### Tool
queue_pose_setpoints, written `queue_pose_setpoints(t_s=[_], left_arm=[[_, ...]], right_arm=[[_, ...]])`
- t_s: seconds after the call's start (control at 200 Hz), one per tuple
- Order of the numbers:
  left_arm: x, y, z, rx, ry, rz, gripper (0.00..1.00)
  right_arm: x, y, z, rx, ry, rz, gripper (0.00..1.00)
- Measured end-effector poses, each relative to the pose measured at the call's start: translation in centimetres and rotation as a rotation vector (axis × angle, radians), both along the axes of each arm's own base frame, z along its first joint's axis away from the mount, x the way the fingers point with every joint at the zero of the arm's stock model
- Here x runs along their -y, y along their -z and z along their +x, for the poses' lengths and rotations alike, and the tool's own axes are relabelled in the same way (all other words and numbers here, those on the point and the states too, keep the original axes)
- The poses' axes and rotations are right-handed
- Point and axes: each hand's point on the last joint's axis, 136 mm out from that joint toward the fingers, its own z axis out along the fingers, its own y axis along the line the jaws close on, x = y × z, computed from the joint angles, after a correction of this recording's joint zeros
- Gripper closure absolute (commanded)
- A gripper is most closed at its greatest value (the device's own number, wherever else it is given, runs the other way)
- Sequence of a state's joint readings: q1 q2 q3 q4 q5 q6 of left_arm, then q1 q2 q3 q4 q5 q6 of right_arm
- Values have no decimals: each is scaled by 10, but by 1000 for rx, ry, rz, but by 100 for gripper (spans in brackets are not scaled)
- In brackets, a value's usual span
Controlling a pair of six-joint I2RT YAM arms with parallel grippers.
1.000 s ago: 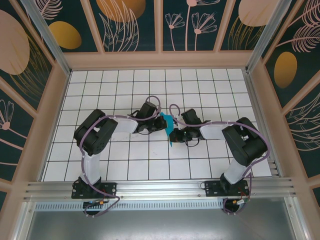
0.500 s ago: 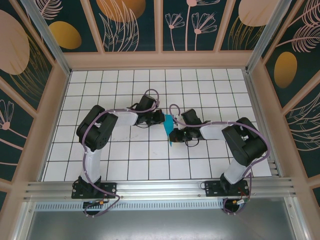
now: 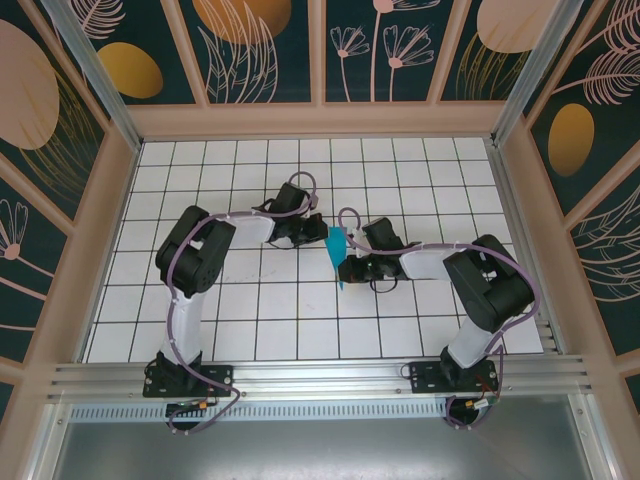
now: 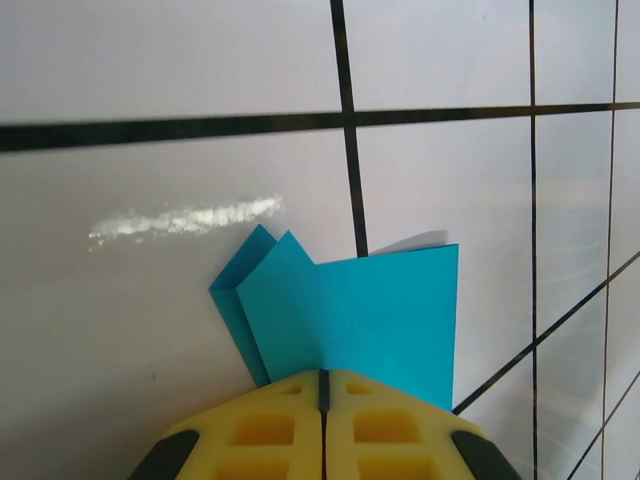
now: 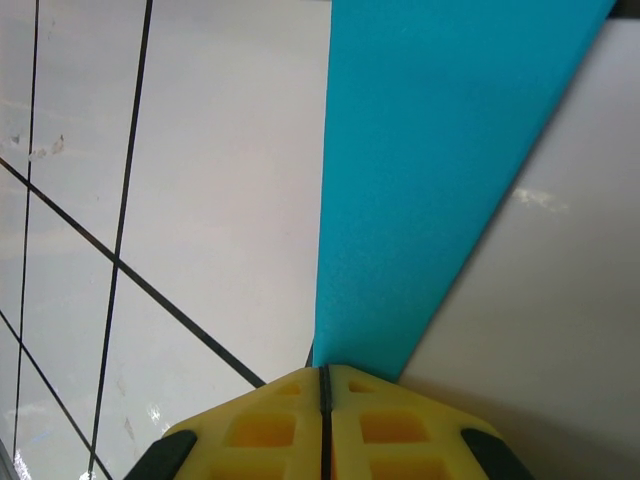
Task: Fold a paper plane with a square sheet of paper (pick it up from the middle)
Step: Fold the wing for the fifth time at the center of the table.
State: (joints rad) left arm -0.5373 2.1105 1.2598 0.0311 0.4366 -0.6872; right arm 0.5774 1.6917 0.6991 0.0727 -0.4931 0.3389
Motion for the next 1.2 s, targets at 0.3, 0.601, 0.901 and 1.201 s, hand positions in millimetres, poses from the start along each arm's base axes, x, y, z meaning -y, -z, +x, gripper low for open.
queue_pose_setpoints(t_s=[0.3, 0.601, 0.901, 1.201], left_arm=[[1, 0, 10, 1, 23, 22, 91], [-43, -2, 56, 102, -98, 114, 88], [-66, -5, 73, 146, -158, 167, 84], [-89, -50, 46, 187, -232, 119, 70]], right_arm=[[1, 0, 7, 34, 17, -8, 90], [1, 0, 6, 35, 17, -8, 90], [1, -1, 5, 32, 14, -10, 89], [11, -28, 3, 21, 85, -46, 65]])
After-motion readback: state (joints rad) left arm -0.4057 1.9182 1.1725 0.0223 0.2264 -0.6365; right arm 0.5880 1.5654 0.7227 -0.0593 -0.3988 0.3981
